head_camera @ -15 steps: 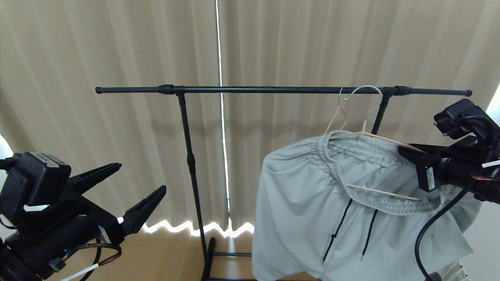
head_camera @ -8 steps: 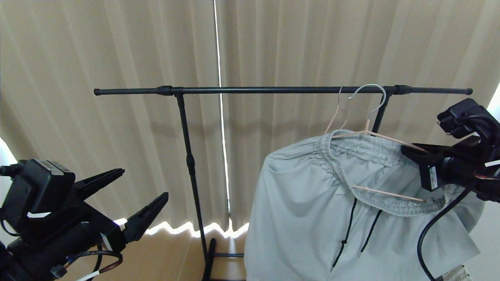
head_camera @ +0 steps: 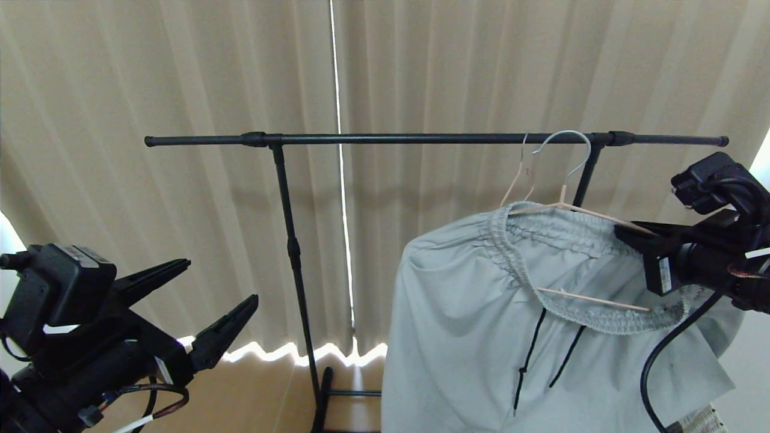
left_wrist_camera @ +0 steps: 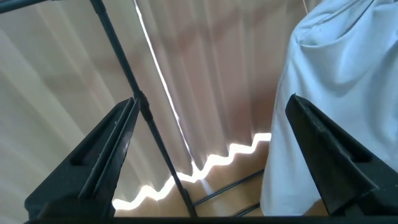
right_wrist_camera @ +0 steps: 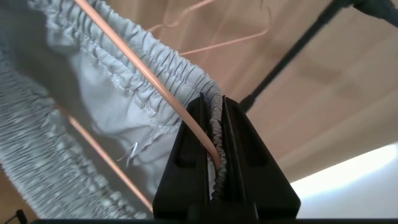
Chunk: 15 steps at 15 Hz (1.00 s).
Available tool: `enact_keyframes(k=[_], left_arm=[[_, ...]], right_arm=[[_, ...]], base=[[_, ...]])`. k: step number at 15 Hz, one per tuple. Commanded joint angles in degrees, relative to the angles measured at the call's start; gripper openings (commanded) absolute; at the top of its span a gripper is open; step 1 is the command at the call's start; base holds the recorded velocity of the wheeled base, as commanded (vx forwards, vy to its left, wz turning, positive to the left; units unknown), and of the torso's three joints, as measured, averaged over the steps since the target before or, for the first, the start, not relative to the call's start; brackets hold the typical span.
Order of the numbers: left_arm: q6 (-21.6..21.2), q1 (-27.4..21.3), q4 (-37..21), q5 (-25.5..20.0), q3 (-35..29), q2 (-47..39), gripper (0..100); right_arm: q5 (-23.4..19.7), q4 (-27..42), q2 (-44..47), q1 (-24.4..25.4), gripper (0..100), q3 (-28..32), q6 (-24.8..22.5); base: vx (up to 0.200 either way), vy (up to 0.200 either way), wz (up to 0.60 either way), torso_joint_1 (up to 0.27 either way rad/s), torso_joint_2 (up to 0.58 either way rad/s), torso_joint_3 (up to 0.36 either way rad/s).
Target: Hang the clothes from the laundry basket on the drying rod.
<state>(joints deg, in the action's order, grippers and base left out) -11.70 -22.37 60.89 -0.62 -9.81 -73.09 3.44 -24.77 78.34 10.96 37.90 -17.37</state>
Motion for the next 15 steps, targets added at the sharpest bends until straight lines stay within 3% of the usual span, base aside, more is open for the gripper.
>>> enact_keyframes(k=[1,10,15], left_arm=[[0.0,0.1,0.0,0.0,0.1,-0.1,100],[-0.3,0.6,0.0,0.0,0.4,-0.1,100],[-0.3,0.7,0.1,-0.1,0.2,-0.1,100]], right_arm=[[0.0,0.0,0.1,0.0,0,0.1,0.0],[0.0,0.0,0.0,1.2,0,0.0,0.1],[0.0,0.7,-1.4,2.0,0,-0.3,0.6]], base=[[0.2,0.0,0.0,0.002,-0.01,0.002],[0.2,0.0,0.0,0.002,0.0,0.001],[0.0,0.0,0.0,0.0,0.0,0.0]])
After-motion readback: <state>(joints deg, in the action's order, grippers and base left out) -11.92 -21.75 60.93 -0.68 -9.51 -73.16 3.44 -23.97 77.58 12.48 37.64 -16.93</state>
